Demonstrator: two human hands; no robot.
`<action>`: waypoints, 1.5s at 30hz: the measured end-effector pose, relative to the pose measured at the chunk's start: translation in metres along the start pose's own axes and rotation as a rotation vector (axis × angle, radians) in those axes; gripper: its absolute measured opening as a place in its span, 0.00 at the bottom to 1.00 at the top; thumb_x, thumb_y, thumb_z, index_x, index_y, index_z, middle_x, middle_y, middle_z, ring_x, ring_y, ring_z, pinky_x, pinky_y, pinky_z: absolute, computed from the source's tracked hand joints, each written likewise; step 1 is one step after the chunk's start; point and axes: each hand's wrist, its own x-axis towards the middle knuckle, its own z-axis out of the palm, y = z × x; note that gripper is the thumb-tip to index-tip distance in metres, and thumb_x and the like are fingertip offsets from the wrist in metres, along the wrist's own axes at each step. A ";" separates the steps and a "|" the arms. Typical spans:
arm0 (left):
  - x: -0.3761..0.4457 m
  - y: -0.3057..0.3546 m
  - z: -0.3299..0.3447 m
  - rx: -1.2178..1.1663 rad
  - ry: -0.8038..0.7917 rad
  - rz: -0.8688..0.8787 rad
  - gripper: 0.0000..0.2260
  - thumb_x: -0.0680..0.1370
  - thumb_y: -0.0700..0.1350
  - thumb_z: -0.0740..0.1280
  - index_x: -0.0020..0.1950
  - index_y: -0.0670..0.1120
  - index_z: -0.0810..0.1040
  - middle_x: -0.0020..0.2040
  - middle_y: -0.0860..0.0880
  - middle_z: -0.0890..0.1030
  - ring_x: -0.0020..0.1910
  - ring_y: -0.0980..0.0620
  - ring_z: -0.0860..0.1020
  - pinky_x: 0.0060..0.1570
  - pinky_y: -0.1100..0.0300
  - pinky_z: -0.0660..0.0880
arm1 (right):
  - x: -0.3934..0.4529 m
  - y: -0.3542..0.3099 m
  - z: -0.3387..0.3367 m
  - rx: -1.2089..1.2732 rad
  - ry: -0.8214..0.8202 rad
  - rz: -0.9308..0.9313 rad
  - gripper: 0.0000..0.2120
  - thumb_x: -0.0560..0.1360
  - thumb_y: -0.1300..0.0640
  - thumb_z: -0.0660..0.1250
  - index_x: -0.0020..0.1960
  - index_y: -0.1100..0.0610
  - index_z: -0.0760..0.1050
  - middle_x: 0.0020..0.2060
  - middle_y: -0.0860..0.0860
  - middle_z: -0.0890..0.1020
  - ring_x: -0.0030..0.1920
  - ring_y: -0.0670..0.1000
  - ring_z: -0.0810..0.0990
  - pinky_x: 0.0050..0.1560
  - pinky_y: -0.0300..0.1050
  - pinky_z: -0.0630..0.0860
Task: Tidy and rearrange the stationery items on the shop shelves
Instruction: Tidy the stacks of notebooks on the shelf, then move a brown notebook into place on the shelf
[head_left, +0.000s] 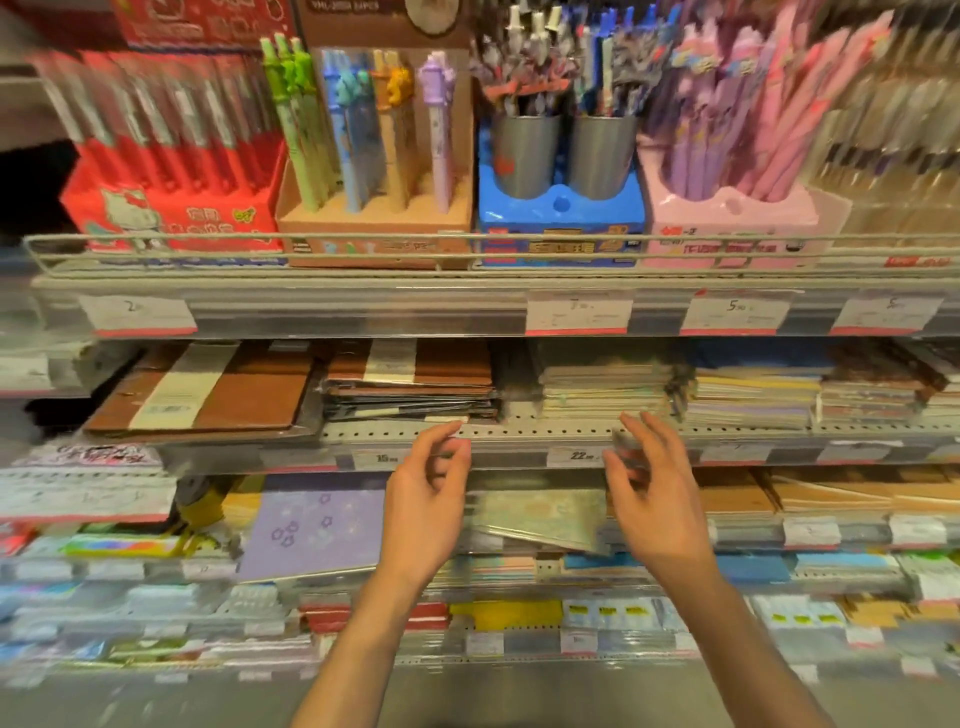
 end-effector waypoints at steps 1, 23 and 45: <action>0.001 -0.003 -0.013 -0.012 -0.014 -0.010 0.10 0.81 0.48 0.66 0.62 0.53 0.78 0.47 0.48 0.83 0.44 0.57 0.79 0.40 0.72 0.74 | -0.006 -0.006 0.009 0.004 0.011 0.001 0.22 0.81 0.52 0.64 0.74 0.49 0.68 0.73 0.46 0.66 0.57 0.36 0.71 0.61 0.41 0.72; 0.039 -0.041 -0.232 -0.255 0.312 -0.225 0.23 0.75 0.64 0.63 0.52 0.45 0.79 0.45 0.43 0.85 0.39 0.45 0.83 0.39 0.55 0.79 | -0.015 -0.181 0.163 0.289 -0.224 0.052 0.07 0.80 0.46 0.63 0.53 0.45 0.78 0.39 0.45 0.85 0.41 0.44 0.83 0.49 0.50 0.82; 0.076 -0.018 -0.276 -0.397 0.354 -0.326 0.14 0.79 0.43 0.70 0.64 0.42 0.77 0.49 0.46 0.86 0.41 0.56 0.84 0.31 0.67 0.77 | -0.008 -0.251 0.208 0.632 -0.361 0.362 0.22 0.79 0.46 0.67 0.67 0.58 0.73 0.56 0.52 0.83 0.45 0.48 0.87 0.48 0.44 0.84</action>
